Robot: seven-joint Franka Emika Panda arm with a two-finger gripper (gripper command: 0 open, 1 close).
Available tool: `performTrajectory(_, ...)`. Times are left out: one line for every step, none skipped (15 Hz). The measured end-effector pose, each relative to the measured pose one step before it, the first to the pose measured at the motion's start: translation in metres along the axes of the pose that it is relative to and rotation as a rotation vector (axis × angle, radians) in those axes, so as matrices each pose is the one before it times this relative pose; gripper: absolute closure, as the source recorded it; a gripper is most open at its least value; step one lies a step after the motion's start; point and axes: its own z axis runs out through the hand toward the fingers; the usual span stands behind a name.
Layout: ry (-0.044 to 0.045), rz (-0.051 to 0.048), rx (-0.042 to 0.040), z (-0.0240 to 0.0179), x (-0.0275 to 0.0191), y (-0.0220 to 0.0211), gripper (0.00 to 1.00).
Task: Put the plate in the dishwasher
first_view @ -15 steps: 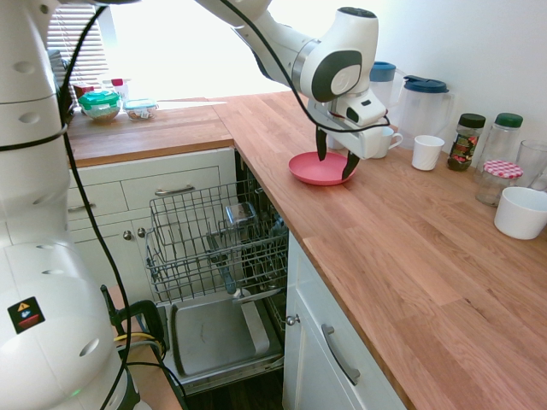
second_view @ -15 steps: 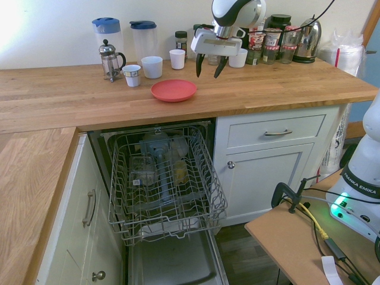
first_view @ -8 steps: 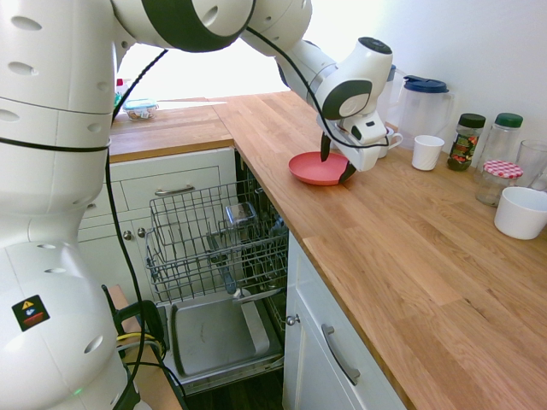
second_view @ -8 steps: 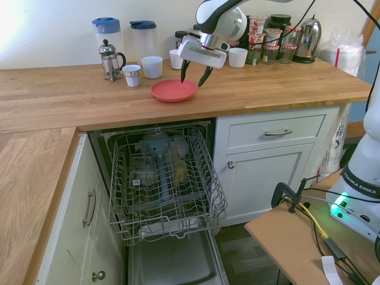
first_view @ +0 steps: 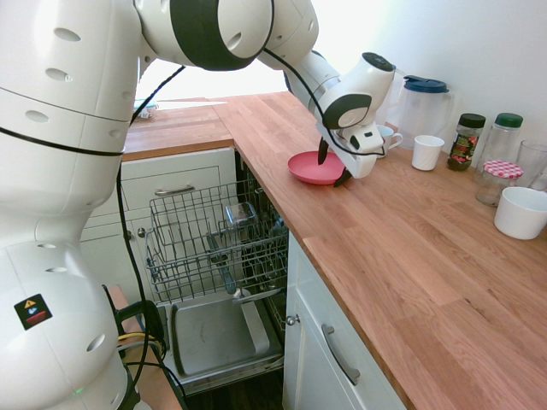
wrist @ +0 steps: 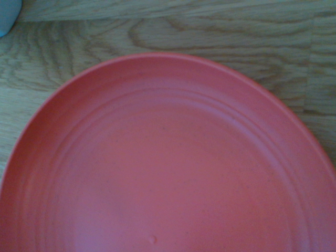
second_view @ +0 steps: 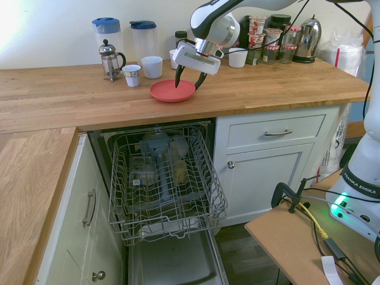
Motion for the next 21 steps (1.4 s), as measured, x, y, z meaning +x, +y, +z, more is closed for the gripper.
performTrajectory(-0.00430,-0.00374,0.00262,0.00062,0.00021,0.00023,1.00)
performTrajectory(-0.00345,-0.00164,0.00274,0.00017,0.00013,0.00009,1.00)
performTrajectory(-0.00215,-0.00247,0.00143,0.00022,0.00030,0.00019,1.00)
performTrajectory(-0.00334,-0.00364,0.00186,0.00065,0.00101,0.00065,1.00)
performTrajectory(-0.00443,-0.00178,0.00248,0.00053,0.00161,0.00098,1.00)
performTrajectory(-0.00324,-0.00298,0.00047,0.00036,0.00179,0.00114,1.00)
performTrajectory(-0.00250,-0.00125,0.00023,-0.00013,0.00209,0.00123,1.00)
performTrajectory(-0.00118,-0.00256,0.00013,-0.00026,0.00190,0.00105,1.00)
performTrajectory(-0.00094,-0.00238,-0.00054,-0.00016,0.00117,0.00072,1.00)
performTrajectory(-0.00226,-0.00266,-0.00068,-0.00032,0.00141,0.00094,1.00)
performTrajectory(-0.00422,-0.00253,0.00068,-0.00043,0.00144,0.00099,1.00)
performTrajectory(-0.00406,-0.00261,-0.00009,-0.00032,0.00132,0.00105,1.00)
performTrajectory(-0.00269,-0.00362,0.00106,-0.00054,0.00181,0.00120,1.00)
performTrajectory(-0.00312,-0.00385,0.00145,-0.00021,0.00116,0.00095,1.00)
performTrajectory(-0.00271,-0.00304,0.00148,-0.00006,0.00128,0.00119,1.00)
performTrajectory(-0.00095,-0.00285,0.00056,-0.00027,0.00152,0.00121,1.00)
performTrajectory(-0.00056,-0.00616,0.00088,-0.00040,0.00099,0.00057,1.00)
performTrajectory(-0.00143,-0.00752,0.00019,-0.00035,0.00091,0.00061,1.00)
performTrajectory(-0.00265,-0.00724,0.00092,-0.00034,0.00094,0.00070,1.00)
performTrajectory(-0.00309,-0.00475,0.00410,-0.00029,0.00054,0.00026,1.00)
performTrajectory(-0.00247,-0.00822,0.00552,-0.00091,0.00095,0.00030,1.00)
